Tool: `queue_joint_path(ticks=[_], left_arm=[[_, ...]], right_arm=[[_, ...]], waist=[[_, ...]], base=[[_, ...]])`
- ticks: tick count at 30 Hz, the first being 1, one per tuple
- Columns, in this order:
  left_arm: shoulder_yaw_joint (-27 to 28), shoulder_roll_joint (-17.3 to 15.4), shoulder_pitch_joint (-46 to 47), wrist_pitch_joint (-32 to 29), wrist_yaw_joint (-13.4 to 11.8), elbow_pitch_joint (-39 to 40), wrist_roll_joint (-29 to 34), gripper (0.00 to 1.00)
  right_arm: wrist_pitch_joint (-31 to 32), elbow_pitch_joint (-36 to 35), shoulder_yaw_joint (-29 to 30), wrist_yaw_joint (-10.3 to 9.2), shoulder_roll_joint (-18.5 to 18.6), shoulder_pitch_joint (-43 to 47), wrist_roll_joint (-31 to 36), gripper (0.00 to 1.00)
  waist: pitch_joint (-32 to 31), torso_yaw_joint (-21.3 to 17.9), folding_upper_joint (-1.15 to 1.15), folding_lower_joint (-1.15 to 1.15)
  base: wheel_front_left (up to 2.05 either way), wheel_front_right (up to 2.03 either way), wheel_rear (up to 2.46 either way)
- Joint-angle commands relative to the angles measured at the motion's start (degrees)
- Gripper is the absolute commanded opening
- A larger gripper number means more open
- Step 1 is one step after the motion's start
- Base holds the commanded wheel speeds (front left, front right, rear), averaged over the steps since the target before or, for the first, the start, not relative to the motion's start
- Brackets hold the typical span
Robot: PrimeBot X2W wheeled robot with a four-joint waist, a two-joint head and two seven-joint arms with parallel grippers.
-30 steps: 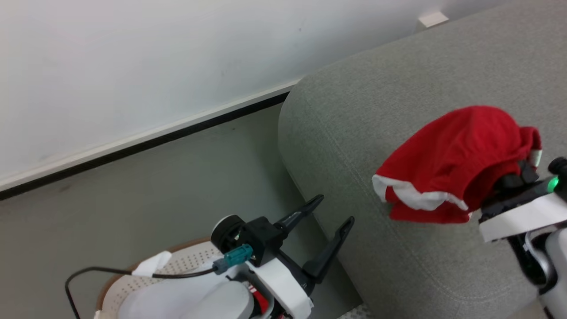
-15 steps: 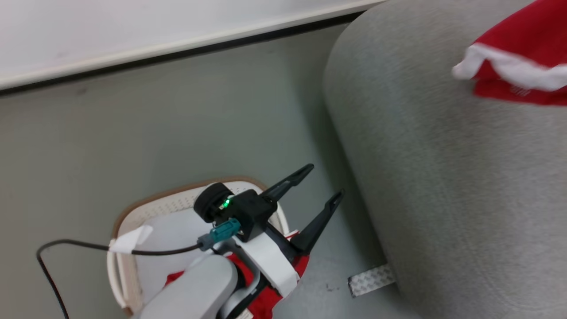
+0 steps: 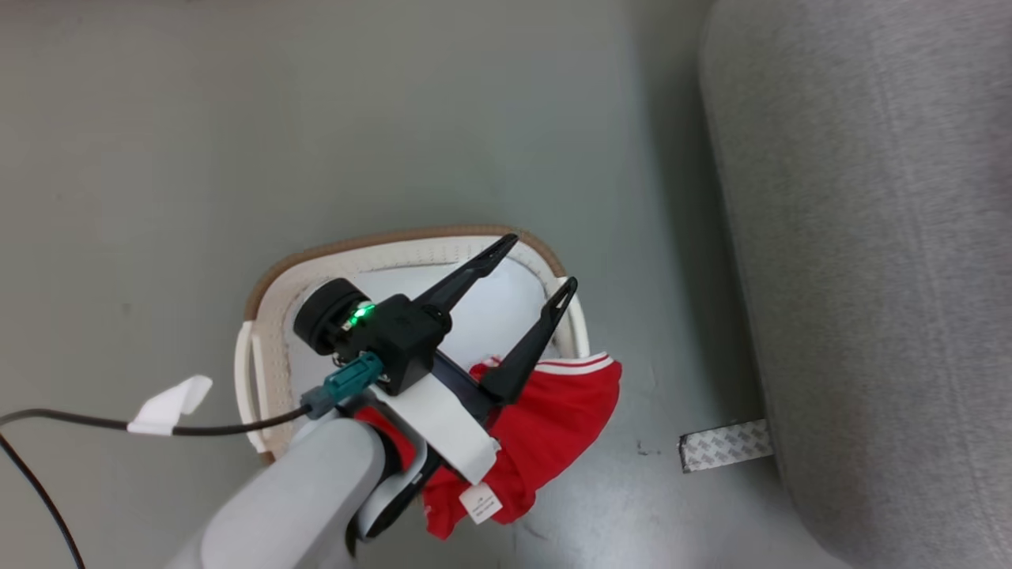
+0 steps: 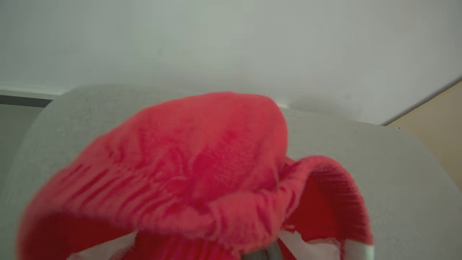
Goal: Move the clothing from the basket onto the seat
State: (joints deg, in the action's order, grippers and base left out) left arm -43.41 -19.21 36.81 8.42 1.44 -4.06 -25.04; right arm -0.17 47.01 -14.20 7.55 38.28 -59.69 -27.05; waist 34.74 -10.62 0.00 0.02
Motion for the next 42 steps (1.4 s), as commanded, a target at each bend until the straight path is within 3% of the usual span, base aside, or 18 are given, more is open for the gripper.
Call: queue_joint_path(ticks=[1, 7, 8, 10, 11, 12, 19, 26, 34, 42], left_arm=[[0.1, -0.7, 0.3, 0.1, -0.2, 0.3, 0.5, 1.00], [0.3, -0.7, -0.4, 0.6, -0.6, 0.0, -0.2, 1.00], [0.4, -0.6, -0.5, 0.7, -0.7, -0.1, -0.4, 1.00], [0.5, -0.7, -0.7, 0.8, -0.8, -0.3, -0.8, 1.00], [0.6, -0.7, -0.9, 0.9, -0.9, -0.4, -0.9, 1.00], [0.6, -0.8, -1.1, 1.0, -0.9, -0.6, -0.9, 1.00], [0.9, 0.8, -3.8, 3.1, -1.4, -3.5, -3.4, 1.00], [2.5, 1.7, -8.8, 5.5, -2.6, -7.1, -6.0, 1.00], [7.2, 0.7, -13.7, 6.5, -4.9, -8.2, -8.0, 1.00], [13.3, -1.9, -18.1, 6.7, -7.5, -7.0, -9.7, 1.00]], right_arm=[[2.3, 2.2, -1.4, -0.12, -0.3, -0.8, -1.0, 0.00], [10.6, 6.6, -4.5, -0.13, -0.8, -1.6, -4.6, 0.00], [11.2, 6.8, -5.1, -0.12, -0.7, -1.8, -5.0, 0.05], [11.9, 7.1, -6.3, -0.12, -0.9, -1.9, -5.8, 0.35], [12.2, 7.2, -6.9, -0.12, -1.0, -2.0, -6.2, 0.73], [12.0, 7.1, -7.5, -0.12, -0.9, -2.2, -6.3, 1.00], [16.4, 7.4, -12.7, -0.12, -1.1, 1.4, -9.8, 1.00], [20.3, -1.1, -20.9, -0.12, 2.2, 6.7, -14.3, 1.00], [12.3, -13.9, -24.3, -0.12, 6.8, 12.0, -18.7, 1.00], [2.5, -23.2, -20.9, -0.13, 4.3, 19.2, -20.2, 1.00]], waist=[[1.6, 1.3, 0.00, -0.02], [1.1, 1.2, 0.00, -0.02], [0.9, 1.1, 0.00, -0.02], [0.1, 0.8, 0.00, -0.02], [-0.4, 0.7, 0.00, -0.02], [-0.9, 0.6, 0.00, -0.02], [-9.3, -0.2, 0.00, -0.02], [-20.6, -0.7, 0.00, -0.02], [-30.7, 1.2, 0.00, -0.02], [-35.1, 4.2, 0.00, -0.02]], base=[[0.00, 0.00, 0.00], [0.00, 0.00, 0.00], [0.00, 0.00, 0.00], [0.00, 0.00, 0.00], [0.00, 0.00, 0.00], [0.00, 0.00, 0.00], [0.00, 0.00, 0.00], [0.00, 0.00, 0.00], [0.00, 0.00, 0.00], [0.00, 0.00, 0.00]])
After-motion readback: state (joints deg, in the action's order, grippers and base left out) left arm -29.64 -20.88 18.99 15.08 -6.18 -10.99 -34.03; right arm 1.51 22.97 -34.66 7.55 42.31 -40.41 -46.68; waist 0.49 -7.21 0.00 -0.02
